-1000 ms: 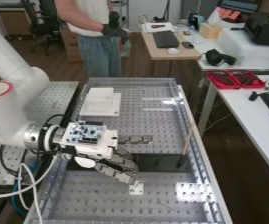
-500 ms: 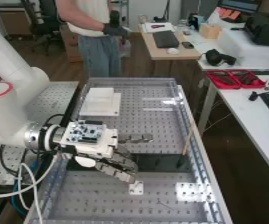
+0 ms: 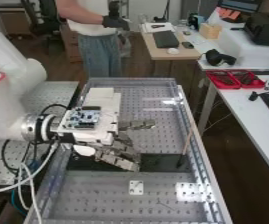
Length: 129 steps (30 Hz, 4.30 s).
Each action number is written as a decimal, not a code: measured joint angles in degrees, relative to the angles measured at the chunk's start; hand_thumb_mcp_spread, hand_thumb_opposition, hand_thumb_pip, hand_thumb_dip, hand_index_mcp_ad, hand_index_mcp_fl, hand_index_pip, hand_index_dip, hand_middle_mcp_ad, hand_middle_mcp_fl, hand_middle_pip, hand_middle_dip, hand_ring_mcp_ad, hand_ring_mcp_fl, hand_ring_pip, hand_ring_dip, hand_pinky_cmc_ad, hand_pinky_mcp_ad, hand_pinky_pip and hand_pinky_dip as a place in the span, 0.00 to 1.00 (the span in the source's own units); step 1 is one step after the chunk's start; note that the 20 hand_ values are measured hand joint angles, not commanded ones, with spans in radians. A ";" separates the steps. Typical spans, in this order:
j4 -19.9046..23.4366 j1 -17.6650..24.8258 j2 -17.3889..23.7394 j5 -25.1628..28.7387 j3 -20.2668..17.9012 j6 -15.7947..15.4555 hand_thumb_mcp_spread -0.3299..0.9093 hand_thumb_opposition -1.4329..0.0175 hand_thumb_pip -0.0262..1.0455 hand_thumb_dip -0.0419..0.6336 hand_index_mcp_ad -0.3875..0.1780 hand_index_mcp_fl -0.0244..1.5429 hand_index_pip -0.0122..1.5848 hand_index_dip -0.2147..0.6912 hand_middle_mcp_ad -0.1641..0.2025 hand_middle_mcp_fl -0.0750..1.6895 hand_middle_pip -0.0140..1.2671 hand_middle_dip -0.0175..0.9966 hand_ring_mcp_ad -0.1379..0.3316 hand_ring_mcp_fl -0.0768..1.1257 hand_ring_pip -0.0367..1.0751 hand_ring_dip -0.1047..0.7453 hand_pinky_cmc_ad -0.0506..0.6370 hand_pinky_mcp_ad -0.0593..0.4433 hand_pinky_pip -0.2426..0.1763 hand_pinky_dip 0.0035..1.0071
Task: Grab the bearing and place it in the white container
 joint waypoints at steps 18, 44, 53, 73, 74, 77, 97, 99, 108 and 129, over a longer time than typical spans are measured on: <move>-1.13 5.44 10.69 4.46 -5.67 -2.32 0.98 0.25 0.57 0.62 0.29 0.06 0.08 0.04 0.21 0.43 0.57 0.90 0.30 0.47 0.14 0.92 0.74 0.62 0.63 0.17; -3.10 34.27 20.51 35.57 -11.61 -9.26 0.99 0.25 0.57 0.62 0.28 0.06 0.08 0.05 0.18 0.43 0.57 0.90 0.30 0.49 0.14 0.92 0.74 0.62 0.67 0.17; -2.72 45.12 21.35 46.22 -11.67 -11.86 0.99 0.25 0.57 0.62 0.29 0.06 0.08 0.05 0.18 0.43 0.57 0.90 0.31 0.49 0.14 0.92 0.74 0.62 0.67 0.17; -1.15 61.19 15.19 62.91 -10.66 -10.36 0.99 0.25 0.57 0.62 0.29 0.09 0.08 0.05 0.18 0.43 0.57 0.90 0.30 0.50 0.14 0.92 0.74 0.64 0.67 0.17; -0.92 61.12 14.47 63.15 -10.60 -9.94 0.99 0.25 0.57 0.62 0.29 0.09 0.08 0.05 0.18 0.43 0.57 0.90 0.30 0.50 0.14 0.92 0.74 0.64 0.67 0.17; -0.66 60.79 12.95 63.64 -10.47 -8.51 0.99 0.25 0.57 0.62 0.29 0.09 0.08 0.05 0.19 0.43 0.57 0.90 0.30 0.50 0.14 0.92 0.74 0.64 0.67 0.17; -4.94 60.95 12.34 65.89 -10.56 -3.73 0.99 0.25 0.57 0.62 0.29 0.09 0.08 0.05 0.18 0.43 0.57 0.90 0.31 0.50 0.14 0.92 0.74 0.64 0.67 0.17; -5.08 61.39 12.59 66.33 -10.66 -3.57 0.99 0.25 0.57 0.62 0.29 0.09 0.08 0.05 0.19 0.43 0.57 0.90 0.30 0.52 0.14 0.92 0.74 0.64 0.67 0.17; -5.02 64.20 13.26 70.26 -11.37 -2.76 0.99 0.25 0.61 0.63 0.29 0.09 0.08 0.05 0.19 0.43 0.57 0.90 0.31 0.52 0.14 0.92 0.74 0.64 0.67 0.17; -14.12 64.67 12.39 72.15 -9.92 4.90 0.76 0.35 0.61 0.62 0.29 0.07 0.08 0.04 0.34 0.35 0.42 0.87 0.34 0.36 0.13 0.92 0.74 0.65 0.67 0.17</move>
